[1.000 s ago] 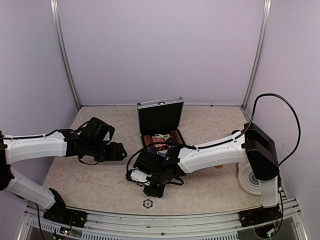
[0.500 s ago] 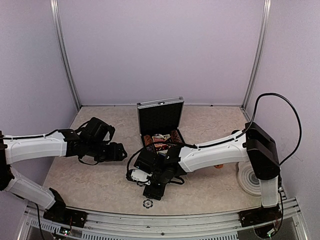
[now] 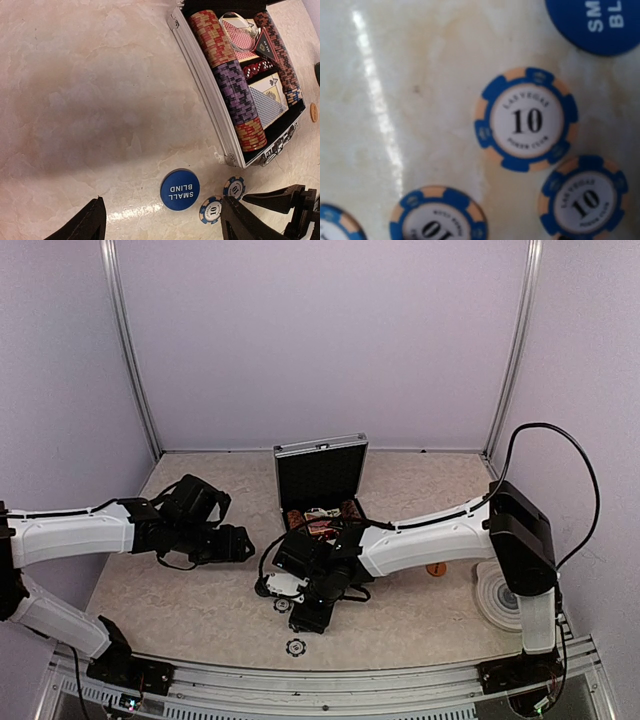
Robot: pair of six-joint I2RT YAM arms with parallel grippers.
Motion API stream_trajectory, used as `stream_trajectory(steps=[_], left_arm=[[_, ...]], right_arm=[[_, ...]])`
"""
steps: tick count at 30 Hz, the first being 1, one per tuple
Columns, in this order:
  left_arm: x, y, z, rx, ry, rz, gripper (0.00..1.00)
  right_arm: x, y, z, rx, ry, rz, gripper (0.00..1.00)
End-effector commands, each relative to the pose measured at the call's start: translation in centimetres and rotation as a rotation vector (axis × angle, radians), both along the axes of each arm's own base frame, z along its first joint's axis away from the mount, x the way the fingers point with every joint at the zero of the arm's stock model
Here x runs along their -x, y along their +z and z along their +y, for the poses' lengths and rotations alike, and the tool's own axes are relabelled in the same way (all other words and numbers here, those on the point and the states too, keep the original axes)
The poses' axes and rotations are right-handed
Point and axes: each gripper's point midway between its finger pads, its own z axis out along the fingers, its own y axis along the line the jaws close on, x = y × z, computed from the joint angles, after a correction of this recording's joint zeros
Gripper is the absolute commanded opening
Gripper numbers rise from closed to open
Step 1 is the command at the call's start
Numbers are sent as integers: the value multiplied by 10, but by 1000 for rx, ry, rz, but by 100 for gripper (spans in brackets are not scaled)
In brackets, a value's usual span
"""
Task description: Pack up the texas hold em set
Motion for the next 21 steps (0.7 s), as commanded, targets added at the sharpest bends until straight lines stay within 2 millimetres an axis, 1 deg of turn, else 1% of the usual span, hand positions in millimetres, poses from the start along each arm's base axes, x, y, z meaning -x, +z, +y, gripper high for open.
stream_trajectory(steps=[1, 5, 10, 12, 15, 18, 21], left_arm=[[-5, 7, -5, 6, -14, -12, 78], [-5, 7, -4, 1, -13, -12, 78], [-6, 9, -5, 3, -13, -16, 78], [-6, 8, -5, 2, -13, -14, 78], [-6, 7, -5, 3, -13, -11, 78], [-5, 6, -5, 3, -13, -11, 78], [-5, 6, -4, -4, -13, -11, 78]], right_arm=[[7, -16, -1, 33, 20, 53, 66], [12, -14, 3, 11, 31, 79, 65], [13, -10, 7, -4, 36, 83, 66], [13, -12, 9, -5, 40, 91, 66], [14, -23, 8, 21, 38, 104, 65], [14, -27, 8, 33, 36, 109, 63], [17, -26, 8, 28, 40, 120, 57]])
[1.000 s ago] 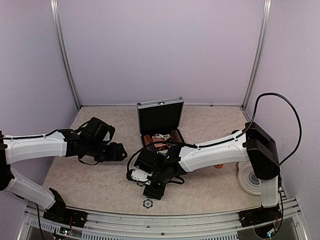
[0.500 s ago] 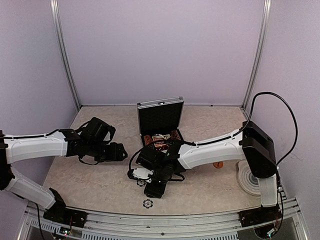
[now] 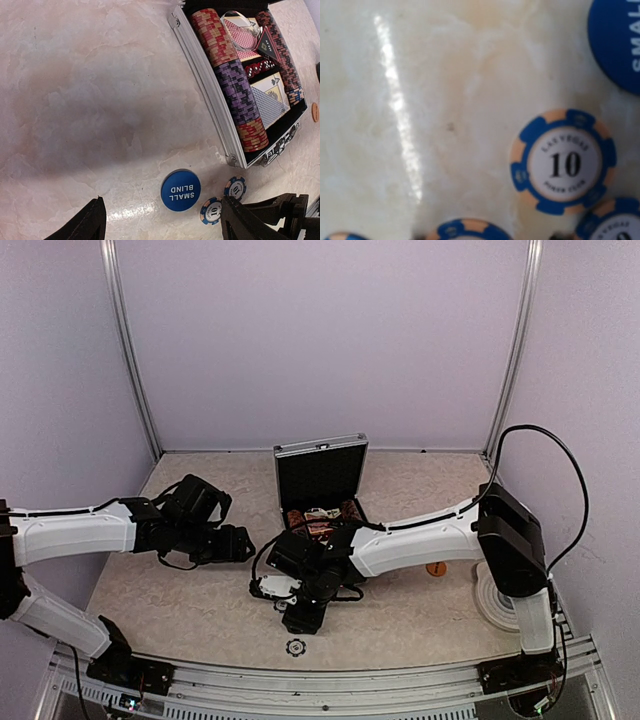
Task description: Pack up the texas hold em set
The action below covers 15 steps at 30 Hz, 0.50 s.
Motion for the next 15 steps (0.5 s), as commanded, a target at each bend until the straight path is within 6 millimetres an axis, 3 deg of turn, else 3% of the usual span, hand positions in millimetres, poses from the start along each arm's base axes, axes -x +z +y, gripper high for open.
stream_trajectory(steps=[1, 15], left_arm=[[-4, 7, -3, 1, -13, -15, 78], [-7, 9, -5, 8, -15, -26, 78]], right_arm=[[10, -20, -8, 55, 13, 56, 56], [26, -23, -22, 97, 35, 92, 66]])
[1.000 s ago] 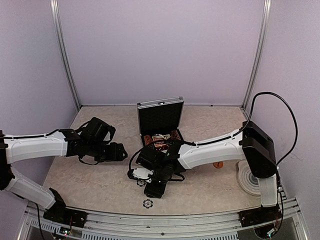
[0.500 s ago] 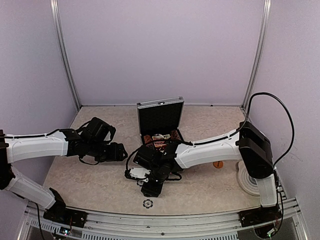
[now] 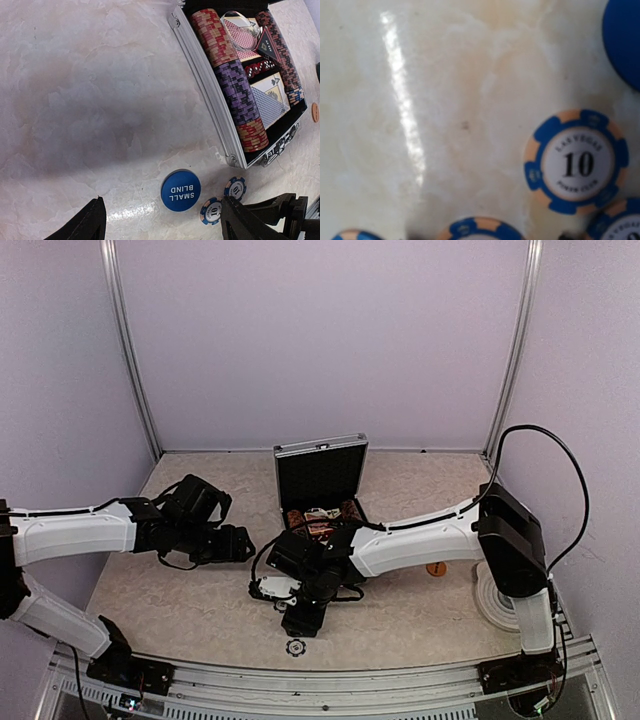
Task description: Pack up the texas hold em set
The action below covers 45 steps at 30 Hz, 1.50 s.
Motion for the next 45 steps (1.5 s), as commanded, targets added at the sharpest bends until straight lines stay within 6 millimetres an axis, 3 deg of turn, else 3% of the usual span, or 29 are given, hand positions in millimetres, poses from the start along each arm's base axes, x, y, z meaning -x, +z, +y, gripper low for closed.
stream_trajectory(steps=[1, 8, 23, 32, 45], left_arm=[[-8, 10, -6, 10, -15, -29, 78], [-12, 8, -9, 11, -19, -36, 78], [-23, 13, -14, 2, -30, -56, 78], [-24, 15, -12, -3, -31, -62, 78], [-26, 18, -7, -8, -24, -76, 78]], right_arm=[[21, -25, -25, 107, 26, 65, 66], [17, -44, -43, 203, 1, 43, 61], [19, -46, -66, 348, 41, 47, 64], [14, -49, -53, 376, 73, 44, 58], [21, -53, -38, 385, 116, 35, 61]])
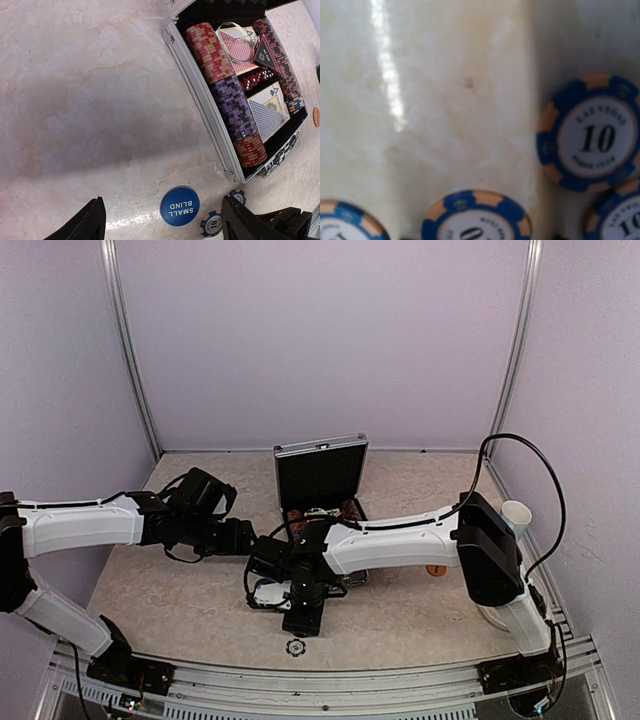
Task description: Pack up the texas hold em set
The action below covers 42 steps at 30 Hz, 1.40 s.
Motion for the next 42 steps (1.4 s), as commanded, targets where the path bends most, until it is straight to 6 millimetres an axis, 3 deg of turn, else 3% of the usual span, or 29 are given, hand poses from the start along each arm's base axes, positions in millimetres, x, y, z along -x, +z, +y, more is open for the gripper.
stream_trajectory(steps=[1, 17, 26, 34, 42], left_arm=[[-8, 14, -1, 14, -2, -40, 78], [-11, 12, 0, 12, 7, -35, 78], [-11, 11, -1, 14, 5, -29, 78], [-6, 7, 1, 18, 5, -11, 78], [9, -1, -2, 54, -19, 34, 78]], right_arm=[[20, -48, -24, 151, 33, 72, 61], [13, -49, -5, 117, 27, 23, 56], [18, -50, -8, 118, 33, 41, 49], [15, -38, -3, 79, 31, 18, 42], [9, -22, -1, 51, 28, -20, 41]])
